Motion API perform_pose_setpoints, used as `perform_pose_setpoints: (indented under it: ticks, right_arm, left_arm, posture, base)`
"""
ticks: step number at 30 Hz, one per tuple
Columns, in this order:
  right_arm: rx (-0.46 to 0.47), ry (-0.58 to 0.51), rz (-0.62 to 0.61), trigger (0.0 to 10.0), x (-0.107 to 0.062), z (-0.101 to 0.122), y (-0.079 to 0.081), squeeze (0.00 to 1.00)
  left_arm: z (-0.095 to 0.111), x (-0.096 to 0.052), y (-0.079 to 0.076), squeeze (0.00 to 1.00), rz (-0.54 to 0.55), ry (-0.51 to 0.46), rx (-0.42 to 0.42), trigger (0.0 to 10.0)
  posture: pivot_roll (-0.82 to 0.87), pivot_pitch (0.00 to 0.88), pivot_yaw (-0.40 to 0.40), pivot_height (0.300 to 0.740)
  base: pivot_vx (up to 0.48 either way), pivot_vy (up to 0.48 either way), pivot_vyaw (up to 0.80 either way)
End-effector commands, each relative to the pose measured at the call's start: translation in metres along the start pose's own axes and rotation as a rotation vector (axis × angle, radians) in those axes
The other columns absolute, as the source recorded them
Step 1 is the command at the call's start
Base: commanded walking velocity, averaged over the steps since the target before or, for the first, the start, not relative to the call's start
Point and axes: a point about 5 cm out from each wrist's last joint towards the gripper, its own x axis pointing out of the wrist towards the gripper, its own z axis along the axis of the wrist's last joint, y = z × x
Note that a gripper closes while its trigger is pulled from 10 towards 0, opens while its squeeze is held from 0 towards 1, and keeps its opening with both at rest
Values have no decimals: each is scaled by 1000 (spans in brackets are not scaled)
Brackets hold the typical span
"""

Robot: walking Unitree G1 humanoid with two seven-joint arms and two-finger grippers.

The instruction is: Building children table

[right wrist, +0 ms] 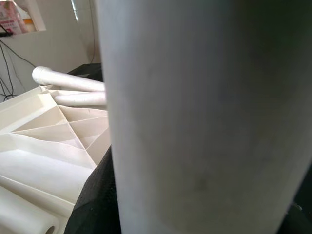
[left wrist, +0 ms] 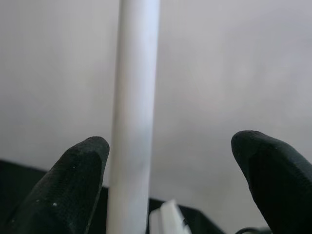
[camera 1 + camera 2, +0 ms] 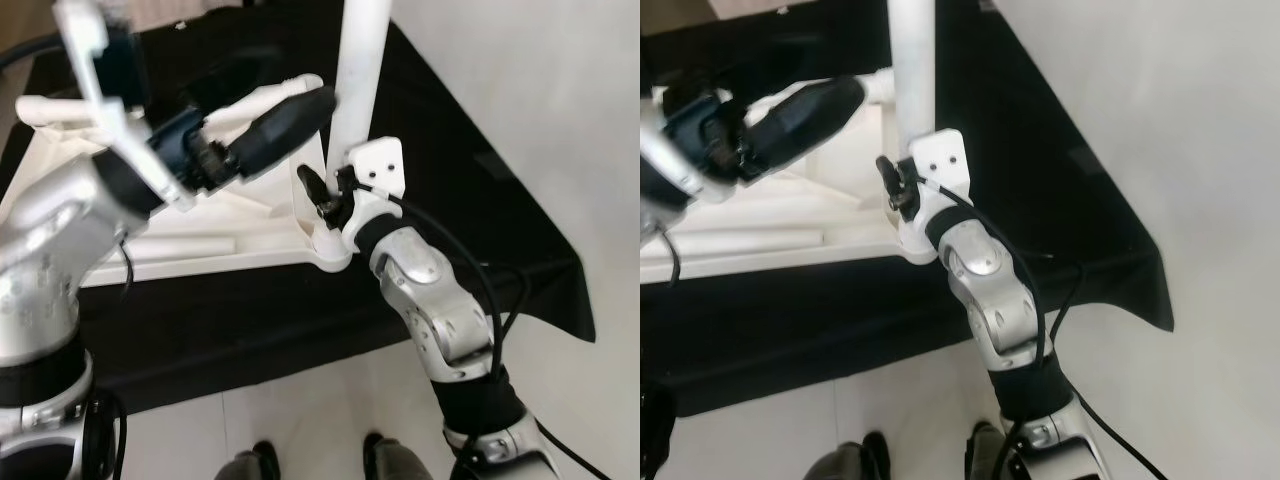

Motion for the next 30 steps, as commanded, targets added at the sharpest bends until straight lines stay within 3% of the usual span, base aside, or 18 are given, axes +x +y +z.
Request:
perform_pose_setpoints:
  ticks: [1, 2, 10, 17, 22, 23, 30]
  right_arm:
    - [-10, 104, 78, 10000, 1, -24, 22, 0]
    - [0, 95, 101, 10000, 1, -22, 27, 0]
    - [22, 66, 146, 10000, 2, -18, 38, 0]
    - [29, 36, 174, 10000, 3, -12, 43, 0]
    - [30, 31, 180, 10000, 3, -12, 45, 0]
    - [30, 29, 183, 10000, 3, -11, 45, 0]
    - [27, 30, 184, 10000, 4, -12, 45, 0]
  left_arm:
    - [2, 7, 4, 522, -41, 32, -19, 10000]
    - [1, 15, 6, 0, -37, 37, 0, 10000]
    - [-5, 36, 10, 0, -69, 51, -33, 10000]
    - [-28, 61, 22, 0, -50, 147, -79, 10000]
    - [-33, 64, 25, 0, -46, 180, -94, 10000]
    - [-36, 66, 27, 0, -36, 200, -94, 0]
    - [-34, 69, 29, 0, -28, 226, -58, 0]
  posture:
    - [-23, 211, 84, 740]
    - [-22, 209, 86, 740]
    - [-16, 200, 101, 740]
    - [-16, 199, 107, 740]
    - [-16, 199, 109, 740]
    - [-18, 199, 111, 740]
    - [-17, 199, 110, 740]
  base:
    - [0, 0, 0]
    - [0, 0, 0]
    - [0, 0, 0]
    - [0, 0, 0]
    - [0, 0, 0]
    - [0, 0, 0]
    - [0, 0, 0]
